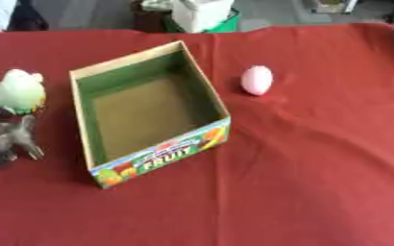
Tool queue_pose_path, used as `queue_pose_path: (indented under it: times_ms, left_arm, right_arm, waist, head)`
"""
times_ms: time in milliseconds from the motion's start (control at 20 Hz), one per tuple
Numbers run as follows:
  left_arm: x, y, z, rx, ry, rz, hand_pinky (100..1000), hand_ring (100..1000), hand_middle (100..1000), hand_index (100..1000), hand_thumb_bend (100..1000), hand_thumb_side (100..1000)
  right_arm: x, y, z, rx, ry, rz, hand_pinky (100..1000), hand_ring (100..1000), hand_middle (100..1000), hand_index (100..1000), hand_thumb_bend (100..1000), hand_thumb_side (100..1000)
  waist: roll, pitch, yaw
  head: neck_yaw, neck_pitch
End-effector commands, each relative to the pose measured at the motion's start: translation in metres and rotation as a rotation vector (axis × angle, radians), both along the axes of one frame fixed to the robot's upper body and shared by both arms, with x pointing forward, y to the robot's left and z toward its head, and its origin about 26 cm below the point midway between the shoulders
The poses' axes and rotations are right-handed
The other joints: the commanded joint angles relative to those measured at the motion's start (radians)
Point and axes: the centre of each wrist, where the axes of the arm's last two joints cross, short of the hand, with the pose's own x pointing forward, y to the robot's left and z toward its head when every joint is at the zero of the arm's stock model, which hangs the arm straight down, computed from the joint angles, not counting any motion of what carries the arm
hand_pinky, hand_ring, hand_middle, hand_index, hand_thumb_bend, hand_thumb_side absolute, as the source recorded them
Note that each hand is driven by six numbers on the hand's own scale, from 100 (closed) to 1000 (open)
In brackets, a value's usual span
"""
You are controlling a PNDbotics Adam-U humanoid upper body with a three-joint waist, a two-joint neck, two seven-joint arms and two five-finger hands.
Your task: Pick up objects on the table and place them in the box.
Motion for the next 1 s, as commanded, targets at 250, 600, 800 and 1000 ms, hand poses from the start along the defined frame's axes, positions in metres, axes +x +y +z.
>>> queue_pose_path:
  times_ms: [250, 600, 800, 1000]
  left_arm:
    - [0.002, 0.012, 0.015, 0.062, -0.028, -0.029, 926, 898, 935, 1000, 347, 397]
    - [0.004, 0.009, 0.017, 0.062, -0.043, -0.033, 878, 819, 774, 905, 296, 376]
    - [0.004, 0.005, 0.021, 0.054, -0.061, -0.029, 799, 733, 629, 774, 255, 389]
    - [0.003, 0.002, 0.024, 0.04, -0.072, -0.023, 717, 642, 533, 614, 177, 387]
  right_arm:
    - [-0.002, 0.001, 0.009, -0.007, -0.021, 0.011, 683, 840, 834, 890, 280, 1000]
    - [-0.002, 0.001, 0.008, -0.001, -0.017, 0.01, 684, 841, 833, 891, 273, 1000]
    - [-0.002, 0.001, 0.007, 0.0, -0.016, 0.007, 685, 841, 833, 891, 268, 1000]
    - [-0.003, 0.001, 0.006, 0.002, -0.014, 0.002, 686, 841, 833, 891, 266, 1000]
  waist:
    - [-0.002, -0.016, -0.001]
    - [-0.004, -0.013, -0.004]
    - [-0.004, -0.011, -0.005]
    - [-0.005, -0.009, -0.005]
  head:
    - [0.006, -0.011]
    - [0.007, -0.013]
    - [0.008, -0.014]
    - [0.009, -0.015]
